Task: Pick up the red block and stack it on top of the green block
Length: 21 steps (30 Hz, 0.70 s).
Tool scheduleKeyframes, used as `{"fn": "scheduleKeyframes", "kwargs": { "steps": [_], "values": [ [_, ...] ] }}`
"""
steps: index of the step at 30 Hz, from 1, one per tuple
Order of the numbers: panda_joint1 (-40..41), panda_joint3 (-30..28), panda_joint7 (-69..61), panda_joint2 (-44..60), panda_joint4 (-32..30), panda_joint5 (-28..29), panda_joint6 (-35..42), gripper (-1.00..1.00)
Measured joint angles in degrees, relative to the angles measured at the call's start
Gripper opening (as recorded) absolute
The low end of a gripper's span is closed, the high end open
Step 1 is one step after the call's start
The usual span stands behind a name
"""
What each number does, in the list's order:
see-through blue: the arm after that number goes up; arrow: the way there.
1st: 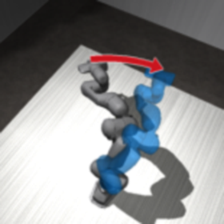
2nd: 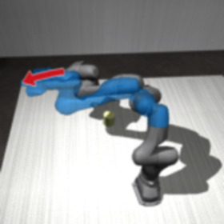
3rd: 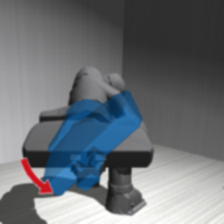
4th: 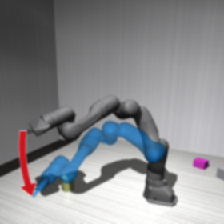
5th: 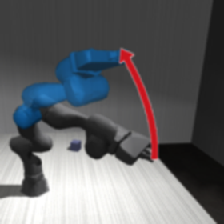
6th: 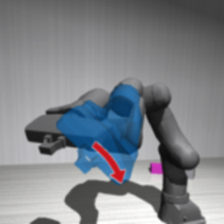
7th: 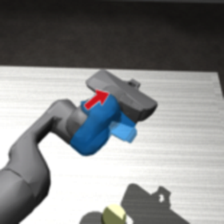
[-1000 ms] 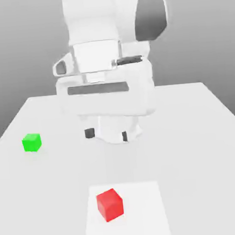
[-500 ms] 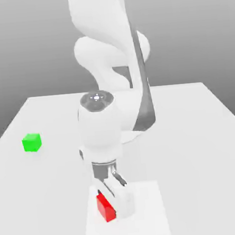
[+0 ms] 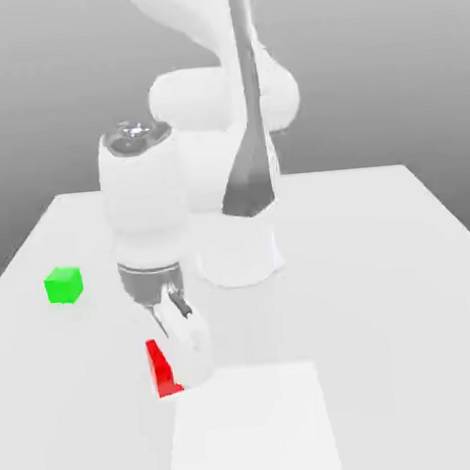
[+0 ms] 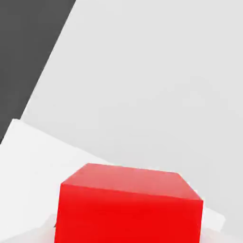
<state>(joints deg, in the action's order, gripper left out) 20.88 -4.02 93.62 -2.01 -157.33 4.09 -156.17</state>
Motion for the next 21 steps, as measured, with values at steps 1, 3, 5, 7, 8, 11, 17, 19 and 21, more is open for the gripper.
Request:
{"fn": "scheduleKeyframes", "kwargs": {
  "steps": [1,3,5,7,8,11,17,19,21],
  "values": [
    [2.3,-1.3,-1.8,-1.1,-0.5,0.8,0.5,-1.0],
    [5.9,-4.1,-5.5,-3.3,-1.5,2.4,1.4,-1.0],
    [9.2,-7.5,-9.0,-5.3,-2.5,4.1,2.3,-1.0],
    [13.0,-11.3,-12.5,-7.2,-3.6,6.0,3.0,-1.0],
    [15.0,-13.1,-14.2,-8.1,-4.2,6.9,3.3,-1.0],
    [20.9,-18.8,-19.3,-10.6,-5.9,9.8,4.0,-1.0],
    [31.8,-29.0,-29.4,-13.7,-9.3,14.1,4.0,-1.0],
    [31.1,-30.6,-31.7,-12.3,-9.6,12.2,2.7,-1.0],
    [29.4,-31.9,-33.8,-10.4,-9.7,9.4,1.3,-1.0]
  ]
}}
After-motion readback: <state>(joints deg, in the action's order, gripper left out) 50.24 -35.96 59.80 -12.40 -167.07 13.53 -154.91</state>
